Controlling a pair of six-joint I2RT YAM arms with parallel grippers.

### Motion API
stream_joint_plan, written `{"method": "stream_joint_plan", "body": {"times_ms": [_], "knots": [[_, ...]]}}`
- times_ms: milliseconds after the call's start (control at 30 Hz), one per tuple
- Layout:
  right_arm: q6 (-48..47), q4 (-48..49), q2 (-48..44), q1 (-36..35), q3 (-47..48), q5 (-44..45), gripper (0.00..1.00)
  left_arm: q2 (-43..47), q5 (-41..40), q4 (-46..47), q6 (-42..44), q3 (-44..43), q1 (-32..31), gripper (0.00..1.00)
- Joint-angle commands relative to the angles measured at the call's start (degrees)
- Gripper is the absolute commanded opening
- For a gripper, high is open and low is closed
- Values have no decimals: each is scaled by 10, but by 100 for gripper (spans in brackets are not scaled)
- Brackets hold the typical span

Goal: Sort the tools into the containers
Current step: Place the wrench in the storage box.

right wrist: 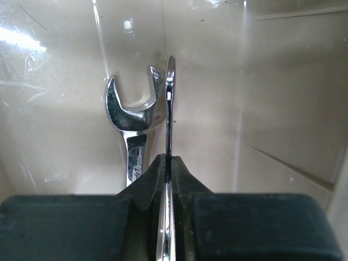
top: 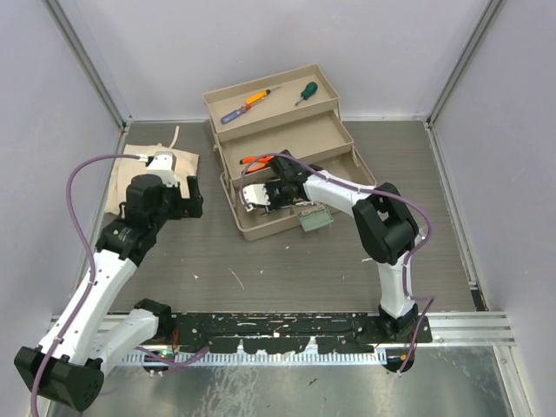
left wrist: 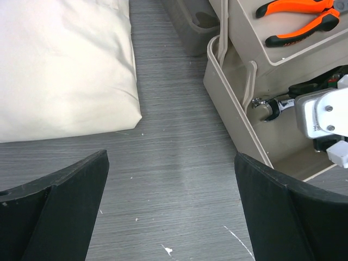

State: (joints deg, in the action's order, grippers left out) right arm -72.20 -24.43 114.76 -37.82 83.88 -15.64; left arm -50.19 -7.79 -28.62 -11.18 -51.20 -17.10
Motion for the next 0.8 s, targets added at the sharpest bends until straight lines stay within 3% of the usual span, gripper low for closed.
{"method": "stream_joint_plan", "body": {"times_ms": [0, 233, 533, 667, 767], "knots": [[-14, 28, -3, -6, 28, 9, 14, 11, -10, 2, 2, -2, 4, 99], [-8, 28, -28, -6, 29, 3, 27, 5, -7, 2, -2, -2, 4, 99], [61, 41, -138, -7, -21, -58, 28, 6, -10, 6, -10, -4, 4, 99], [124, 112, -216, -8, -101, -77, 28, 1, -6, 7, -22, -6, 4, 99], [251, 218, -287, -8, -179, -78, 29, -4, 3, 7, -26, -11, 4, 98]]}}
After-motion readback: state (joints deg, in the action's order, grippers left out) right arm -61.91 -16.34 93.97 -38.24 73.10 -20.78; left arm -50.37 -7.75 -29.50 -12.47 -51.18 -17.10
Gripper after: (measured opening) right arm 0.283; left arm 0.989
